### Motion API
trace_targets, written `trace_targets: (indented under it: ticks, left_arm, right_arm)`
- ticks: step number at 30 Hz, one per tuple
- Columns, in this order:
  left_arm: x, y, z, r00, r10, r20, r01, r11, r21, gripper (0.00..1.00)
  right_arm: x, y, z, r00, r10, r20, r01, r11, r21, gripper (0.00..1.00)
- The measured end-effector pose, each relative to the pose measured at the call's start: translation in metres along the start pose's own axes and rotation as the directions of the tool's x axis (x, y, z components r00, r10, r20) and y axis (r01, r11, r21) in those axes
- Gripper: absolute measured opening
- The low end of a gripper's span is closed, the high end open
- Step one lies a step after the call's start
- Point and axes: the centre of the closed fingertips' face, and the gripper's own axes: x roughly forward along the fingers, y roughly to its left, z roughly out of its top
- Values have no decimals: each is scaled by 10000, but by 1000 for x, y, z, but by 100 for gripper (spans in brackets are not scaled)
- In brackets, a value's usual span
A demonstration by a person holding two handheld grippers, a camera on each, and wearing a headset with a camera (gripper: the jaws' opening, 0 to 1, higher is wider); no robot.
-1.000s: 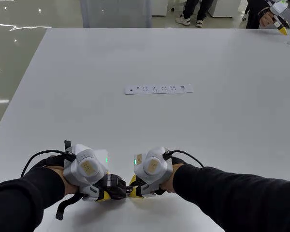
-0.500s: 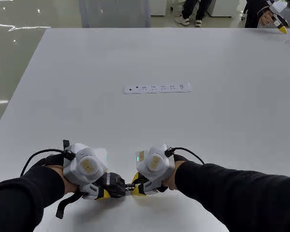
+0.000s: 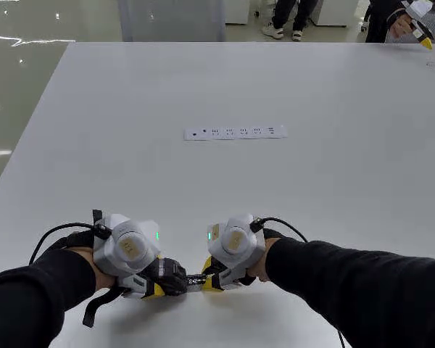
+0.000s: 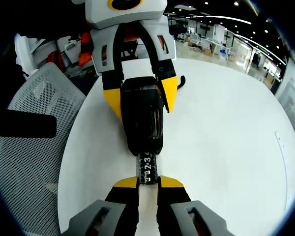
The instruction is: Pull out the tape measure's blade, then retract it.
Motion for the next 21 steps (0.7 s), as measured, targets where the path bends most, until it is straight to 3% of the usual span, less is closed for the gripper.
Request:
trace_targets:
  ticks: [21]
  left_arm:
    - [0,0,0,10000,27,-27,-27,10000,-9,31]
  right_arm:
    - [-6,0,-9,10000,-65,-75,67,9997,239,9]
